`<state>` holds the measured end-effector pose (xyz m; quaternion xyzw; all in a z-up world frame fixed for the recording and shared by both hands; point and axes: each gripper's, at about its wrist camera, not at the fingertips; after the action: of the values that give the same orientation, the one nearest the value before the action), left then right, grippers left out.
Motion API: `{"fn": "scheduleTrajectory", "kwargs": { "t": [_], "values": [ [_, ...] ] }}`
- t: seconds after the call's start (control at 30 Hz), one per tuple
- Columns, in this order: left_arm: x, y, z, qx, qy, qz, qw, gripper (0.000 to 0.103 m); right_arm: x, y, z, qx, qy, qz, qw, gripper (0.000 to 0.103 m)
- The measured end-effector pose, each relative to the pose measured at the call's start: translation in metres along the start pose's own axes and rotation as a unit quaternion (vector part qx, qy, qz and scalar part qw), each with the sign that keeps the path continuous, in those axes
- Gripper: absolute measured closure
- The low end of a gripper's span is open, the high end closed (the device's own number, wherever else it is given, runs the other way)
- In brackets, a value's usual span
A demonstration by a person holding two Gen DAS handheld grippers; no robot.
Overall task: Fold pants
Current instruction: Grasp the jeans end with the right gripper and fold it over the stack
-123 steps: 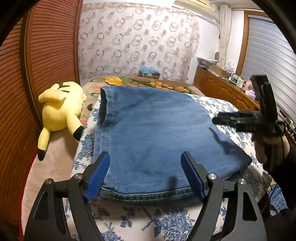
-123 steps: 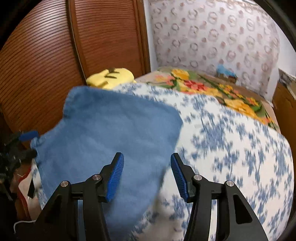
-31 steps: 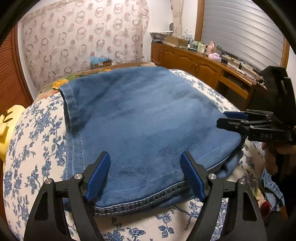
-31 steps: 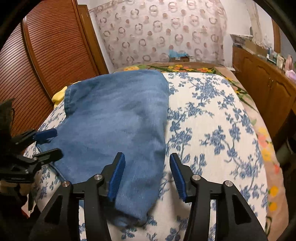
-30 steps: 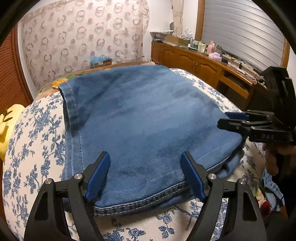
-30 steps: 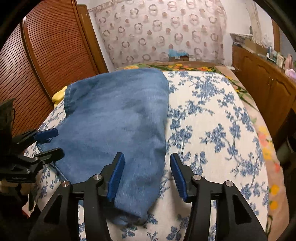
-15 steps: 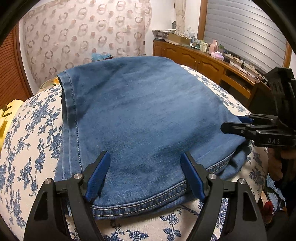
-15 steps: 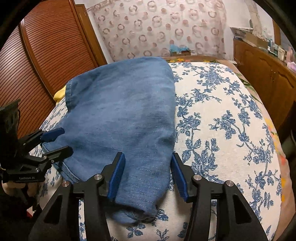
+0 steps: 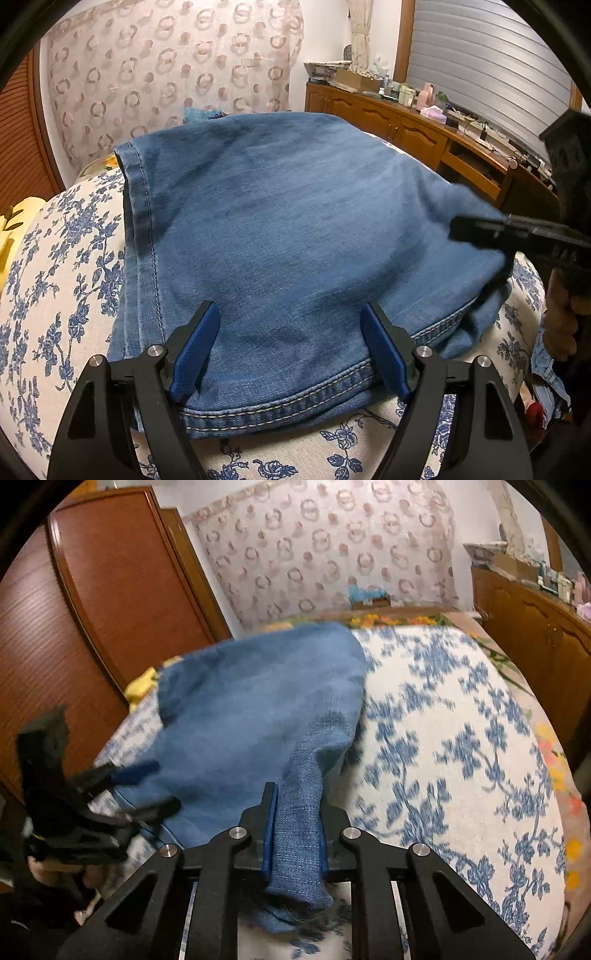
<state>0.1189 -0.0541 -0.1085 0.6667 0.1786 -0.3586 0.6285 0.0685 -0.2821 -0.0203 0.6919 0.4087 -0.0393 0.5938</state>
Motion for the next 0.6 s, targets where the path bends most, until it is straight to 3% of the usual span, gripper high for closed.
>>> {"fn": "scheduleTrajectory", "kwargs": {
  "t": [0.17, 0.6],
  "values": [
    [-0.011, -0.001, -0.006, -0.006, -0.001, -0.004, 1.0000, 0.023, -0.012, 0.011, -0.021, -0.034, 0.008, 0.027, 0.999, 0.087],
    [-0.071, 0.000, -0.055, -0.044, 0.028, 0.050, 0.9974, 0.023, -0.010, 0.037, -0.072, -0.094, 0.069, 0.052, 0.992, 0.088]
  ]
}}
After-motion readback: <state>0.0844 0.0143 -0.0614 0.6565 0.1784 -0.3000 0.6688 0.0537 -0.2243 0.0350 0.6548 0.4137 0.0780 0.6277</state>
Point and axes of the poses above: each gripper's, at about its wrist camera, not at the fingertips, and x roughly the way its jaws point, z to its right, y to its top, and after that the axes turned 2 degrees about y, right-handed
